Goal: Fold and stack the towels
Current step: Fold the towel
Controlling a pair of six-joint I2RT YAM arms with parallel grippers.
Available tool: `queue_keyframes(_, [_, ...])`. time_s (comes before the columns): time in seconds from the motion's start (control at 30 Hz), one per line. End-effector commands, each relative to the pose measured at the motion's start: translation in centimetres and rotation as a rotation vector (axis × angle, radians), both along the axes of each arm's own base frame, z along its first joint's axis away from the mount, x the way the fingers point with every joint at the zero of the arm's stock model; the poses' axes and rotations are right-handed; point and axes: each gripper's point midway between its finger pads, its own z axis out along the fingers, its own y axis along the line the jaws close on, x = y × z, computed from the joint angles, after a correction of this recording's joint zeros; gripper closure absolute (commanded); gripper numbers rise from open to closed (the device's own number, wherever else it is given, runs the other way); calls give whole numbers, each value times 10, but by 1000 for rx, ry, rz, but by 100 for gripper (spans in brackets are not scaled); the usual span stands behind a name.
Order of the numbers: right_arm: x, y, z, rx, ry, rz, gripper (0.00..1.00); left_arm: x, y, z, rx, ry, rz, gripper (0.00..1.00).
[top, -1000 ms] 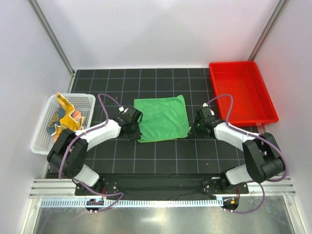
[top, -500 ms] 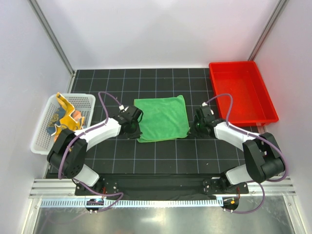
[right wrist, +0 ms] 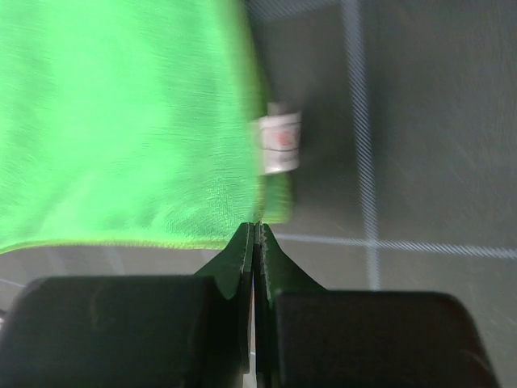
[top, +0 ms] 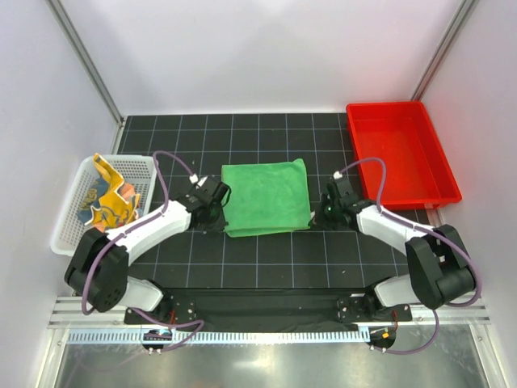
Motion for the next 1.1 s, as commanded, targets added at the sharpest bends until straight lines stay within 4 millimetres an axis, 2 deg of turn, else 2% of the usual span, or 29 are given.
queue_keyframes(0.0, [-14,-2,-22,3,32,12,99,-16,4,-26,6,60,5,100])
queue_keyframes(0.07, [-17,-7,-28,-15,38,2,99,-20,7,-34,17,75,4,100])
queue_keyframes(0.27, [-17,-10,-24,-25,22,-3,99,-22,11,-37,34,75,6,100])
queue_keyframes(0.47, [-20,3,-19,39,29,41,98,-18,9,-36,35,67,-10,100])
queue_keyframes(0.5, [-21,5,-17,45,28,54,88,-13,8,-31,37,51,-15,100])
queue_keyframes(0.57, [-20,8,-8,54,11,77,75,-1,9,-21,58,23,-47,99])
queue_keyframes(0.6, [-17,8,-4,48,-8,97,66,14,-1,-4,27,-14,-71,94])
queue_keyframes(0.63, [-4,8,11,36,-57,98,64,26,-7,6,-4,-48,-96,89])
queue_keyframes(0.67, [2,8,19,23,-72,111,61,38,-8,15,-27,-74,-114,77])
queue_keyframes(0.7, [10,9,23,16,-78,127,57,48,-9,24,-23,-96,-164,72])
queue_keyframes(0.73, [37,11,52,8,-163,170,56,64,-17,40,-51,-130,-191,69])
queue_keyframes(0.77, [46,9,59,-8,-163,191,55,80,-16,50,-67,-163,-215,65])
queue_keyframes(0.8, [57,11,55,-21,-152,232,54,89,-17,54,-68,-175,-267,62])
queue_keyframes(0.83, [81,17,81,-34,-248,312,54,105,-24,60,-100,-183,-299,61])
queue_keyframes(0.87, [88,16,82,-34,-241,351,54,119,-13,60,-108,-185,-285,60])
queue_keyframes(0.9, [97,14,86,-48,-253,376,54,129,-11,61,-124,-184,-288,60])
queue_keyframes(0.93, [116,15,89,-76,-281,422,54,140,-20,59,-190,-172,-354,60])
queue_keyframes(0.97, [127,3,89,-81,-272,407,55,151,-10,58,-204,-173,-349,59])
queue_keyframes(1.07, [161,-8,86,-88,-292,441,57,177,5,41,-169,-171,-386,58])
